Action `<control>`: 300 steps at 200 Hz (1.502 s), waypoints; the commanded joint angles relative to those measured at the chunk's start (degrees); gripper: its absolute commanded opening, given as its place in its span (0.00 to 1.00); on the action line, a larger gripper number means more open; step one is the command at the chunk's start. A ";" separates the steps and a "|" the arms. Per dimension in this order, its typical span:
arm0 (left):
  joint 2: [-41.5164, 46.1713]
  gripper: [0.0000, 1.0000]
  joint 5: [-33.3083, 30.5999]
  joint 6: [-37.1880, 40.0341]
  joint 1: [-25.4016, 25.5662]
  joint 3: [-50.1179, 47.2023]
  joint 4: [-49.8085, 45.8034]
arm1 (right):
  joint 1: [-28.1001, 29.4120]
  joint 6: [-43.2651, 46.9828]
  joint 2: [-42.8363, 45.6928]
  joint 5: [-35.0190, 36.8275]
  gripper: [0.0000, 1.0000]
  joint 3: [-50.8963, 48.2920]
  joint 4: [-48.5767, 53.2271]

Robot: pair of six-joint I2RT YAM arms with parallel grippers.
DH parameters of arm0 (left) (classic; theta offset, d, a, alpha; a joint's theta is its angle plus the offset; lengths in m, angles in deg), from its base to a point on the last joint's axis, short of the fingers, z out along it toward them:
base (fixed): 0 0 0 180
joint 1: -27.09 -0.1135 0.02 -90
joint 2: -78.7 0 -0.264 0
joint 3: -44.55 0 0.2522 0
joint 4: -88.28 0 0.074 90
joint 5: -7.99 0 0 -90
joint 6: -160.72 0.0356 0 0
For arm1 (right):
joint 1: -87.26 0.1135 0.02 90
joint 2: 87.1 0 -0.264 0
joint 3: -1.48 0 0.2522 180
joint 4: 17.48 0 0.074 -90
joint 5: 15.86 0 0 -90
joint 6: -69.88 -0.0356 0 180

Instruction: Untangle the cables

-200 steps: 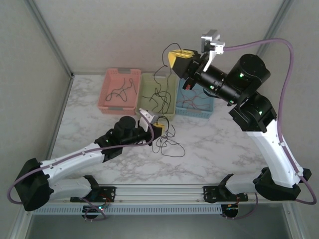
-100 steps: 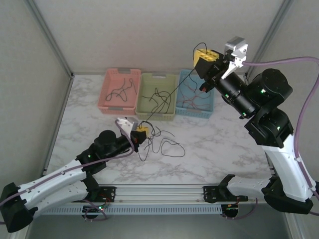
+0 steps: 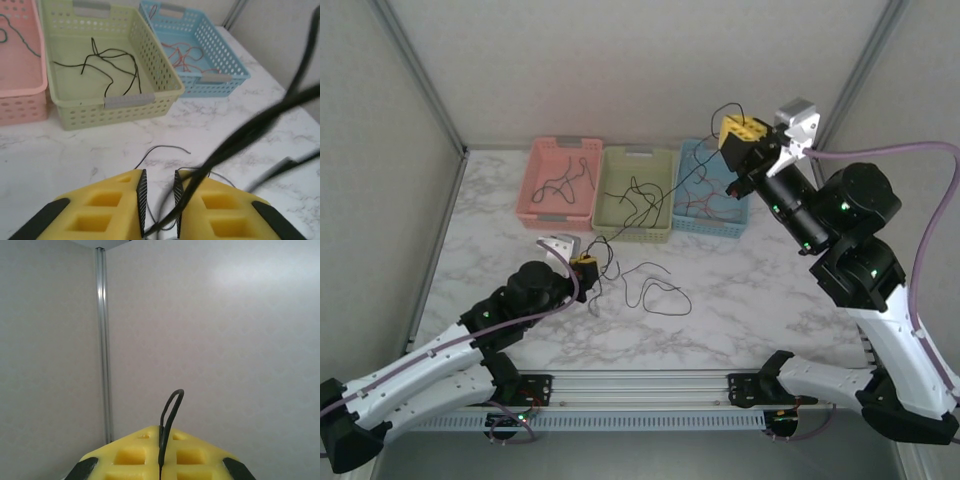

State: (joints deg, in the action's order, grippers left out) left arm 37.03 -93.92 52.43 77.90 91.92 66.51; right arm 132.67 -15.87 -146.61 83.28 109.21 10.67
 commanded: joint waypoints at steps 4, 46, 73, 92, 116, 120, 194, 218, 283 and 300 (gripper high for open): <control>-0.30 0.25 1.32 -0.28 -0.15 5.02 -6.46 | -0.18 -2.17 1.06 0.67 0.00 -2.92 -5.70; -0.90 0.23 0.41 -0.30 -0.25 6.22 -8.43 | -0.19 -2.58 0.58 -1.59 0.00 -3.31 -4.68; -0.94 0.28 -0.25 -0.85 -0.24 5.42 -8.51 | -0.23 -2.05 0.84 -1.33 0.00 -2.96 -4.20; -1.66 0.43 -0.71 -1.10 -0.20 5.87 -9.69 | -0.17 -2.43 0.69 -1.71 0.00 -2.70 -3.79; -2.52 0.45 1.03 -0.77 -0.27 7.19 -10.14 | -0.21 -4.19 -0.40 -5.01 0.00 -2.27 -2.15; -2.69 0.45 1.36 -0.70 -0.27 7.42 -10.20 | -0.23 -4.30 -0.56 -5.80 0.00 -2.37 -1.94; -9.62 0.57 17.10 1.78 -0.09 10.36 -3.61 | -0.21 -8.22 -2.61 -9.90 0.00 -5.64 -1.32; -11.55 0.62 20.11 3.94 -0.09 9.59 1.05 | -0.19 -10.24 -3.14 -10.48 0.00 -7.19 -2.72; -16.71 0.56 24.97 1.82 0.68 10.40 3.09 | -0.22 -15.85 -5.97 -10.20 0.00 -11.77 -6.76; -16.77 0.57 25.37 0.32 1.19 9.00 3.47 | -0.22 -16.96 -6.70 -8.48 0.00 -13.79 -7.54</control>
State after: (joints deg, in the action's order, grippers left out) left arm 20.55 -71.62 54.97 78.07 101.99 67.21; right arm 132.63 -29.88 -152.40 72.77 97.87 6.83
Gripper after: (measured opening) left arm 0.560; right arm 0.055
